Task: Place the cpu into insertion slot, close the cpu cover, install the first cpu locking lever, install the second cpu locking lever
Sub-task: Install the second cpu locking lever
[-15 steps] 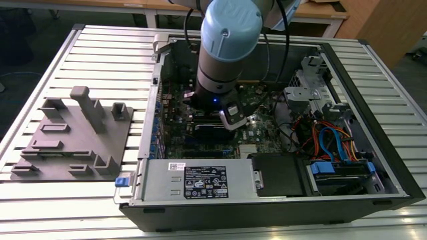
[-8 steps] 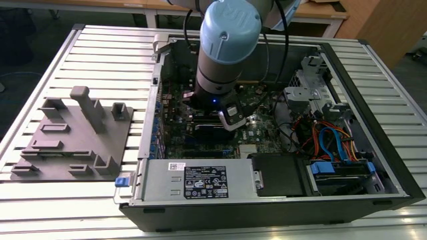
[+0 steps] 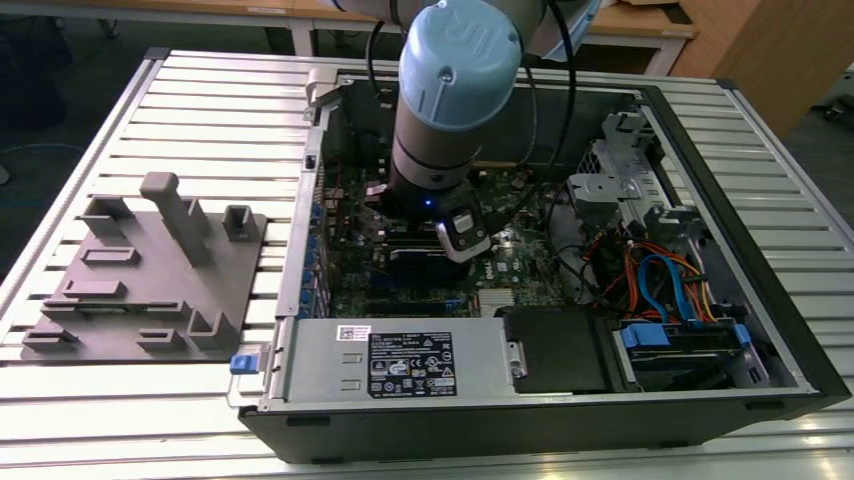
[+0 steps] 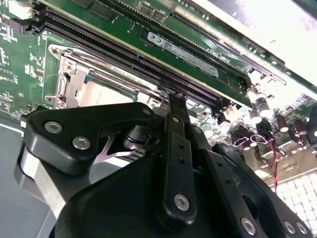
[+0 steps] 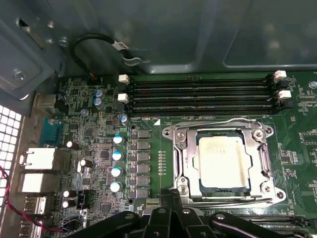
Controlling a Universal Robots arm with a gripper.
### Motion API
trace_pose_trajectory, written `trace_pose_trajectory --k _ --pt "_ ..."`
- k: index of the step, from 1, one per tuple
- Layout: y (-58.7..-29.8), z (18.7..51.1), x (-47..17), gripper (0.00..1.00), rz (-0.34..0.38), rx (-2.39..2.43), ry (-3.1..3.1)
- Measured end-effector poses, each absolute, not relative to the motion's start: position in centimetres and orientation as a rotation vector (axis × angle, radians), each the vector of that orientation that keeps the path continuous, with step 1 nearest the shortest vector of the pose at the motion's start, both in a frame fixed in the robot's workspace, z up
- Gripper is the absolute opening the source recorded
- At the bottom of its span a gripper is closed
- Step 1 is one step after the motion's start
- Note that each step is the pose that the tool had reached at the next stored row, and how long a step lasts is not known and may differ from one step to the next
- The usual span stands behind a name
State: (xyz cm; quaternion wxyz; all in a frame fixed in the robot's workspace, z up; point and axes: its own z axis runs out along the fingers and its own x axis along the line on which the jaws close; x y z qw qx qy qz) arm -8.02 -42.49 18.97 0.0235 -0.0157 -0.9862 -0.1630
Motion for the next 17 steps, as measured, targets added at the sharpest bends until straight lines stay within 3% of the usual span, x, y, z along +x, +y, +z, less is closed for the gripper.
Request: trace_pose_trajectory --k 17 --pt "-41.57 18.80 -8.31 0.11 -0.505 -0.048 -3.053"
